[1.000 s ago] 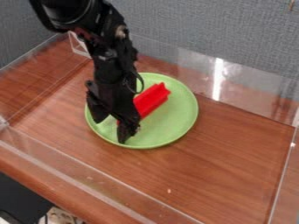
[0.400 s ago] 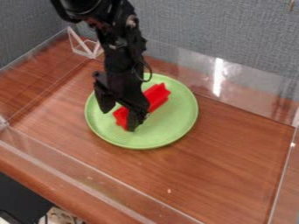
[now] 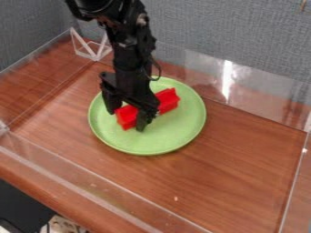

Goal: Put the red object on the right side

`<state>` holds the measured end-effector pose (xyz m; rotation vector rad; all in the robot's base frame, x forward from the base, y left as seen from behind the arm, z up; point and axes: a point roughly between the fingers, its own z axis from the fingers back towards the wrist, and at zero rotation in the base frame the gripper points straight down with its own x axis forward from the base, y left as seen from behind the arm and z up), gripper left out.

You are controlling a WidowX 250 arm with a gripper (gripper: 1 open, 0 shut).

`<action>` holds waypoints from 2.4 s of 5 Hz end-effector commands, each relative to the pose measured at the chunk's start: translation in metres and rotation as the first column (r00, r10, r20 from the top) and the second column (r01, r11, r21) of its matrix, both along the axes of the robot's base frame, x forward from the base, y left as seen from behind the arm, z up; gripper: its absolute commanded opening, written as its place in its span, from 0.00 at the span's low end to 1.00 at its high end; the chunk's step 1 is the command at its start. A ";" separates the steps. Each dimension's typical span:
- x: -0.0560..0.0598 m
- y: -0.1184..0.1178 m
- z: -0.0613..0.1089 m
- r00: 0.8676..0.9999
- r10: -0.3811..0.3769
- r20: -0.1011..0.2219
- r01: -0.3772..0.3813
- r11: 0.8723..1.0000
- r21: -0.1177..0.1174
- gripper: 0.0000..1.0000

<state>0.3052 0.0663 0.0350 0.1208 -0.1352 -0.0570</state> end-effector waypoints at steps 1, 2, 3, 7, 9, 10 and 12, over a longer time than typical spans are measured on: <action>0.011 0.014 0.005 0.998 0.027 0.052 -0.027 1.000 0.007 0.00; 0.012 0.022 0.003 0.997 0.036 0.067 -0.036 0.999 0.000 0.00; 0.007 0.010 0.006 0.995 0.057 0.084 -0.057 0.998 -0.005 0.00; -0.011 -0.044 0.044 0.985 -0.113 0.130 0.116 0.993 -0.014 0.00; 0.000 -0.013 0.045 0.992 -0.091 0.093 0.092 0.996 -0.006 0.00; 0.002 -0.002 0.030 0.993 -0.097 0.070 0.098 0.995 -0.011 0.00; -0.008 -0.087 0.037 0.875 -0.468 0.124 0.474 0.880 -0.021 0.00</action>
